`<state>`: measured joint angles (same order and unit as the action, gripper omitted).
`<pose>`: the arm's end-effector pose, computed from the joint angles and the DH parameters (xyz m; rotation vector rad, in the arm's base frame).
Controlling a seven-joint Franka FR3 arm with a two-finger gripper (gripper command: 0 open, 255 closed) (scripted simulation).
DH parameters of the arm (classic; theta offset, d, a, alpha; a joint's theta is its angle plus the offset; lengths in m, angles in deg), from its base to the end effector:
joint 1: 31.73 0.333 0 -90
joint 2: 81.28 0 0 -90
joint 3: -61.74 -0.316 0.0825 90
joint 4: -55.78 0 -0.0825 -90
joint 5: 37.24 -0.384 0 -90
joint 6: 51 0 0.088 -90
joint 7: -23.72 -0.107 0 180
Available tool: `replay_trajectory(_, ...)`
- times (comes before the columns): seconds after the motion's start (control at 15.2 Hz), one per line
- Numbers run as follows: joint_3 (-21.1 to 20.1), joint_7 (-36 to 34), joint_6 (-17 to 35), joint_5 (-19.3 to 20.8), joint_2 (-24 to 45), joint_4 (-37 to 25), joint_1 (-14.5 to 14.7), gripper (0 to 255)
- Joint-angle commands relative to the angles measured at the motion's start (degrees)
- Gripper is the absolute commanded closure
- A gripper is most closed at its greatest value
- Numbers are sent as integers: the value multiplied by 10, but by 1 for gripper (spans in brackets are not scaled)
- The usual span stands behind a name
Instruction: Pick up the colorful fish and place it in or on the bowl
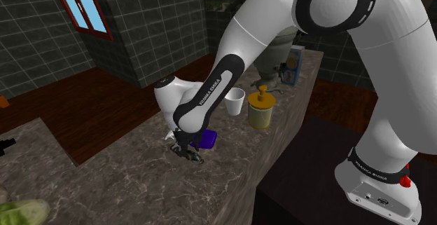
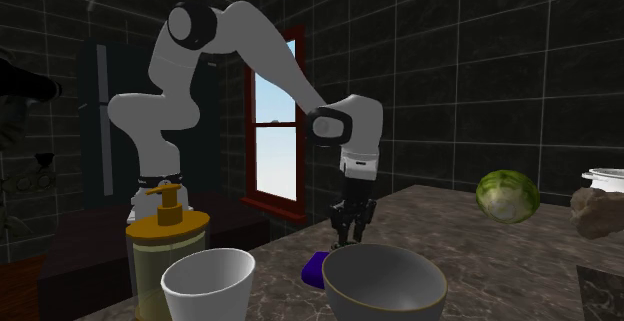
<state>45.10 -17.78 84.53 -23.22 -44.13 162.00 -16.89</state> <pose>0.5416 0.3194 0.1731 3.0913 -0.0583 -0.1364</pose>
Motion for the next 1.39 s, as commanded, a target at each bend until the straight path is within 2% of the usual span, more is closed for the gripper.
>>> replay_trajectory(0.0,6,-1,-5,1,4,3,-3,255)
replay_trajectory(0.13,6,-1,4,2,-2,18,-6,255)
replay_trajectory(0.59,-1,1,-2,-2,-11,0,-3,255)
replay_trajectory(0.66,-1,1,-2,-2,-11,0,-3,0)
replay_trajectory(0.79,-30,107,111,22,-74,122,-47,0)
replay_trajectory(1.32,-10,95,154,49,-25,114,-33,0)
